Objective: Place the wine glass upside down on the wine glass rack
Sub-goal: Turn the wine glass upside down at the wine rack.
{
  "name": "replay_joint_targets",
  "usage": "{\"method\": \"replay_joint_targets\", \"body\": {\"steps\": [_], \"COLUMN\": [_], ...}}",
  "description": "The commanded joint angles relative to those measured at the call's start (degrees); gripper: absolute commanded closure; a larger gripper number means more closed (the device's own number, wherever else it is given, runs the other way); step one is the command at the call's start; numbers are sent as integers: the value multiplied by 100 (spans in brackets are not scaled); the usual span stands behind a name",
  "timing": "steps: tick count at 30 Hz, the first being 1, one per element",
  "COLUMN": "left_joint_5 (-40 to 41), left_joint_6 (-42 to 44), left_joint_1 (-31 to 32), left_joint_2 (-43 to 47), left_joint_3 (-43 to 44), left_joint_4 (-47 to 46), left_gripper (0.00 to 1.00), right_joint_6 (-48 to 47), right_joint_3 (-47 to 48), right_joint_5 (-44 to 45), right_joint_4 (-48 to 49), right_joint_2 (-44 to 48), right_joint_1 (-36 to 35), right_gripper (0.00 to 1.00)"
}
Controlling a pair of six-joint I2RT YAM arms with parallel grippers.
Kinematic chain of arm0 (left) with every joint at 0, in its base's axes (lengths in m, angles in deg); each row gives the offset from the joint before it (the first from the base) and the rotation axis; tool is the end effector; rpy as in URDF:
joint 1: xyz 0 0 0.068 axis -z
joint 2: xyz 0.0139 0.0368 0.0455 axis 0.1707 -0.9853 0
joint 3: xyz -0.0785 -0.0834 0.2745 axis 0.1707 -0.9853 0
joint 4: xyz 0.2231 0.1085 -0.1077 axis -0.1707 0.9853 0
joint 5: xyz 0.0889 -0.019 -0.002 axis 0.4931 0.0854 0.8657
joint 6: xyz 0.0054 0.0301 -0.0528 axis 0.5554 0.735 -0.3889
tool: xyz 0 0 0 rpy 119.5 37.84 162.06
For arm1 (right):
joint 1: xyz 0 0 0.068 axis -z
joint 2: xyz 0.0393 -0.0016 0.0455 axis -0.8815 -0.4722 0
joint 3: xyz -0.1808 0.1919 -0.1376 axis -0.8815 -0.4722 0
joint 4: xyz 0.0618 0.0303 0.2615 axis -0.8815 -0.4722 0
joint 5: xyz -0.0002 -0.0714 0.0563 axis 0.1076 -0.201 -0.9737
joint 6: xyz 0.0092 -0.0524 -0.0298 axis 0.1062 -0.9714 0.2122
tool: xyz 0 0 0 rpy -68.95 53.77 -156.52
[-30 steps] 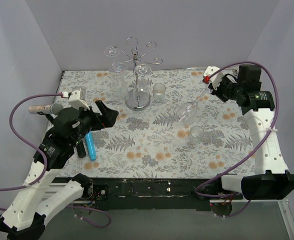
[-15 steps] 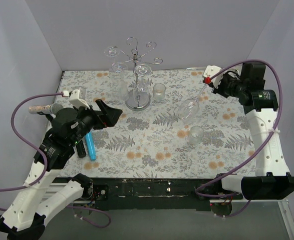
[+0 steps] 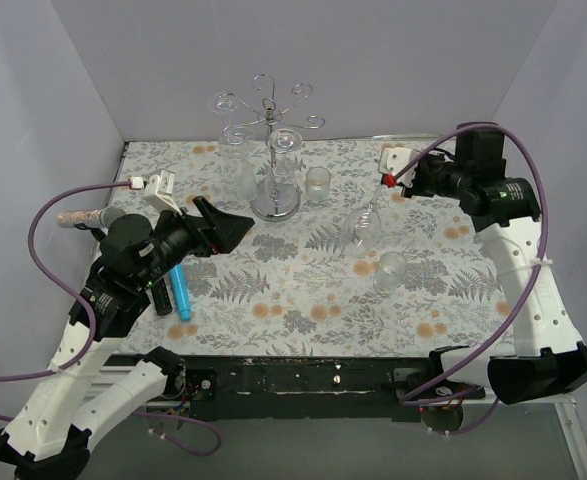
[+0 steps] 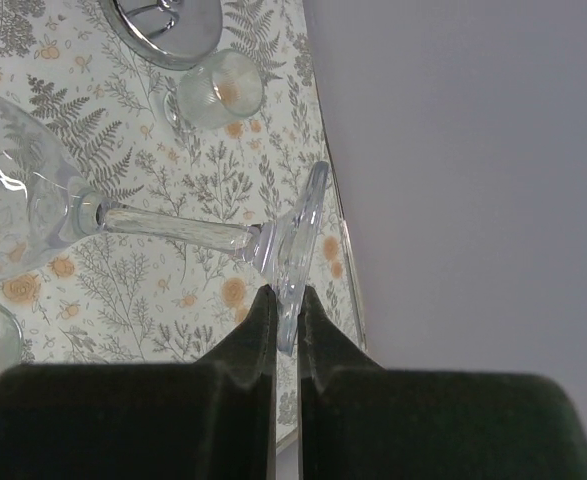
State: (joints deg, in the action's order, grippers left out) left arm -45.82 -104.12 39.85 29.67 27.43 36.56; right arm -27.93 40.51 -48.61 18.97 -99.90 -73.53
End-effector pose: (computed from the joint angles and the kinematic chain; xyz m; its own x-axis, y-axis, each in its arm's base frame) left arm 0.1204 -0.0758 0.4286 -0.6148 -0.7568 -0.2220 0.0076 0.2757 -0.9612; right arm 0.2468 0.0724 0.4665 0.3593 -0.7628 -0.5376 -0.6374 0.2202 -0.7384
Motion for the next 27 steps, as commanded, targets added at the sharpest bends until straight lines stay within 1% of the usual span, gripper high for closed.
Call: {"method": "replay_joint_targets", "body": {"steps": [1,5,8,17,27], "left_joint_5": [-329,-400,-383,-356,-269], "left_joint_6": [-140,-219,-211,-149,-61], "left_joint_1": [21,21,21,21,21], "left_joint_2": [-4,5,5,-12,23], "left_joint_3": [-85,-146,-173,-138,-129], "left_joint_4": [-264,-396,-379,-335,-230], "left_gripper": [2,2,2,2,2], "right_joint_6": [-366,-629,-770,-1166,-1544], "right_joint_3": [239,248,291,248,125], "right_joint_5": [241,627,839,1348,2052], "right_joint_4": [81,37,37,257,845], "right_joint_2": [137,163,181,356,374], "right_joint_1": [-437,-833,-991,-1018,-1018], "right_gripper": [99,99,99,99,99]}}
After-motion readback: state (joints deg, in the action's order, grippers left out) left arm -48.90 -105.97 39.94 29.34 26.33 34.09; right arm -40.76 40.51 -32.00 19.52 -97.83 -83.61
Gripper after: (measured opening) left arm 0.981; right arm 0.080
